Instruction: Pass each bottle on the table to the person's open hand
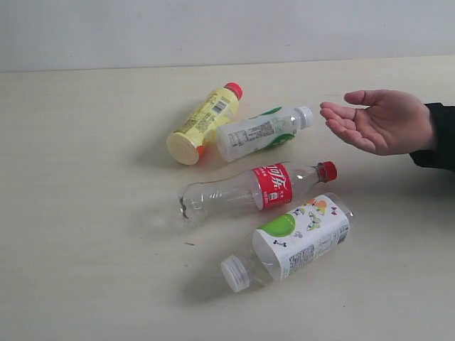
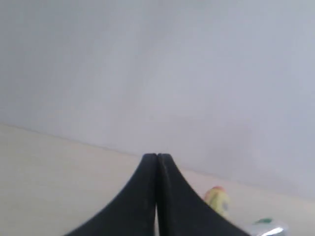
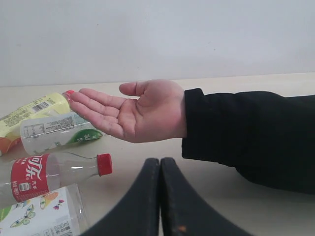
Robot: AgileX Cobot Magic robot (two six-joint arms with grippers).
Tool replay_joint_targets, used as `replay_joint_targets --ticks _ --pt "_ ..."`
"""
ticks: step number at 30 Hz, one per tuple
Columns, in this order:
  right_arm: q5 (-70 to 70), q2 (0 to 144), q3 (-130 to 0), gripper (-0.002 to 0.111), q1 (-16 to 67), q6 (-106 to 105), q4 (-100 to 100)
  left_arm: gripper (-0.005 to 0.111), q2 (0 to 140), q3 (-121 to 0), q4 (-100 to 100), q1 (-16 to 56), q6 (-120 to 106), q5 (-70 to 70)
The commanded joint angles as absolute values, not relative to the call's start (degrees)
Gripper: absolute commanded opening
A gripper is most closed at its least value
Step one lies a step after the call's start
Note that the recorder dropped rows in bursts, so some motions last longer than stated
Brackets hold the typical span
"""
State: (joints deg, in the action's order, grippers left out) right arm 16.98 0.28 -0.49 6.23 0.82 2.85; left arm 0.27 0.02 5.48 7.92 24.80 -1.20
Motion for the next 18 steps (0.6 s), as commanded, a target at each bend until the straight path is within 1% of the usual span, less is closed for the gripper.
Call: replay_joint_targets --ticks 1,3,5,6,8,11,14,18 --pt "16.64 0.0 -0.34 0.0 5.95 0.6 2.85 0.0 0.0 0.0 3.76 7.94 32.63 -7.85" --pt "16.64 0.0 -0.34 0.0 5.95 0.6 2.85 0.0 0.0 0.0 3.65 7.94 33.05 -15.73" --pt "16.64 0.0 -0.34 0.0 5.95 0.6 2.85 0.0 0.0 -0.06 3.54 7.94 36.7 -27.86" --pt "16.64 0.0 -0.34 0.0 5.95 0.6 2.85 0.0 0.6 -2.39 2.12 7.94 37.11 -31.98" --pt "16.64 0.0 -0.34 0.0 5.95 0.6 2.85 0.0 4.26 -9.9 0.63 7.94 36.73 -31.21" --pt "16.64 0.0 -0.34 0.0 5.95 0.6 2.96 0.0 13.73 -26.35 0.91 7.94 30.94 -14.34" --pt "16.64 0.0 -0.34 0.0 5.95 0.6 2.96 0.0 27.4 -43.61 1.43 7.94 24.26 3.48" --pt "16.64 0.0 -0.34 0.0 5.95 0.6 2.96 0.0 49.12 -62.87 1.43 7.94 12.63 33.17"
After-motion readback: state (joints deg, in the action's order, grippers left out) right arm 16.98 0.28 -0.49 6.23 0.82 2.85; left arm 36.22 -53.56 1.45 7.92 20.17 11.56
